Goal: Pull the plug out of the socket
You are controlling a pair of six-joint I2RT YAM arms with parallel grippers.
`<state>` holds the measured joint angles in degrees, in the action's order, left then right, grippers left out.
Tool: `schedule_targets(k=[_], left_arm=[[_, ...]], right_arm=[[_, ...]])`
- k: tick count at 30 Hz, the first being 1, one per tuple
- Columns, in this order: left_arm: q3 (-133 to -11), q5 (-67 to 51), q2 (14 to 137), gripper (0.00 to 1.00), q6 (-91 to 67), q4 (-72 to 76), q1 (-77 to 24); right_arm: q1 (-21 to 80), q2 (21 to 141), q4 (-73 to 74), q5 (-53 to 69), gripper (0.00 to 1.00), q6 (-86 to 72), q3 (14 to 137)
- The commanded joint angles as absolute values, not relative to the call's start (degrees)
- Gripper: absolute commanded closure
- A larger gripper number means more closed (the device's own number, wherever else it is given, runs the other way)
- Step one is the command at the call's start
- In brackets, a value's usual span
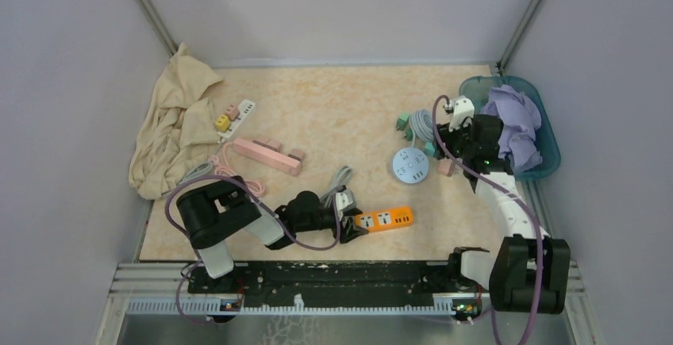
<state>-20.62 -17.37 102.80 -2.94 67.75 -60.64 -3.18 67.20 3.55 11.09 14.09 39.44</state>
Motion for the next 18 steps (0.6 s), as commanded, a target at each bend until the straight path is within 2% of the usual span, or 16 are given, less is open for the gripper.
schedule_targets(k=[1, 6, 14, 18], left_arm=[[-22.9, -17.4, 97.7, 0.30, -3.7, 64.0, -60.6], [-24.0, -17.4, 93.2, 0.19, -2.7, 58.9, -60.5], [-28.0, -14.0, 83.1, 0.15, -3.2, 41.8, -59.9], [-30.5, -15.9, 81.2, 0.07, -3.1, 34.8, -59.0]], right_arm=[[-3.4, 61.6, 7.6, 33.5, 0.36, 21.8, 40.3], [-3.3, 58.5, 10.7, 45.2, 0.34, 25.1, 40.2], [-3.3, 54.8, 16.6, 59.4, 0.33, 32.6, 39.7], [-3.0, 53.3, 16.3, 61.6, 0.33, 34.0, 38.8]])
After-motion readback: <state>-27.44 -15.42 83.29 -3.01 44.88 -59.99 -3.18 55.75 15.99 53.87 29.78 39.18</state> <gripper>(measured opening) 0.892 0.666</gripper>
